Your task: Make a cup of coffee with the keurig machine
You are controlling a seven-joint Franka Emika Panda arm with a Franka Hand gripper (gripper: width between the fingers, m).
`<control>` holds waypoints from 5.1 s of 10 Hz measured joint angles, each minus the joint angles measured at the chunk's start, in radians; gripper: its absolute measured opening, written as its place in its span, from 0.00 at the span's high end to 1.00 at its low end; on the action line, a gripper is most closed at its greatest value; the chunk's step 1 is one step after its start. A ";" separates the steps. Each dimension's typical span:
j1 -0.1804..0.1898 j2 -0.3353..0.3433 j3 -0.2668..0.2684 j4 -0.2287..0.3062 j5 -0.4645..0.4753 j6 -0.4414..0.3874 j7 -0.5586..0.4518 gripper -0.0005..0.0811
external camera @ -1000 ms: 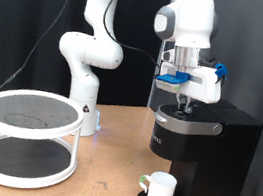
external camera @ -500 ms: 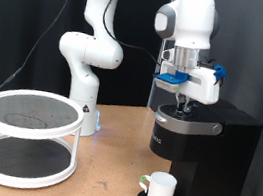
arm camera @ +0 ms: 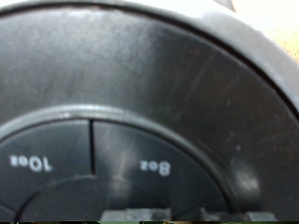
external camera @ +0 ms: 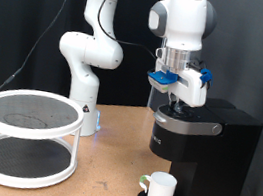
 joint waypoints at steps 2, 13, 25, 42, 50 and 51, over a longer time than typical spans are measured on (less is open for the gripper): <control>-0.012 0.025 -0.003 0.020 0.002 -0.019 0.010 0.99; -0.010 0.077 0.024 0.083 -0.012 -0.140 -0.024 0.99; -0.016 0.158 0.016 0.150 -0.013 -0.234 0.000 0.99; -0.016 0.207 0.012 0.194 -0.049 -0.264 0.026 0.99; -0.014 -0.016 -0.015 0.018 0.195 -0.112 -0.258 0.99; -0.014 -0.069 -0.027 -0.007 0.230 -0.108 -0.275 0.99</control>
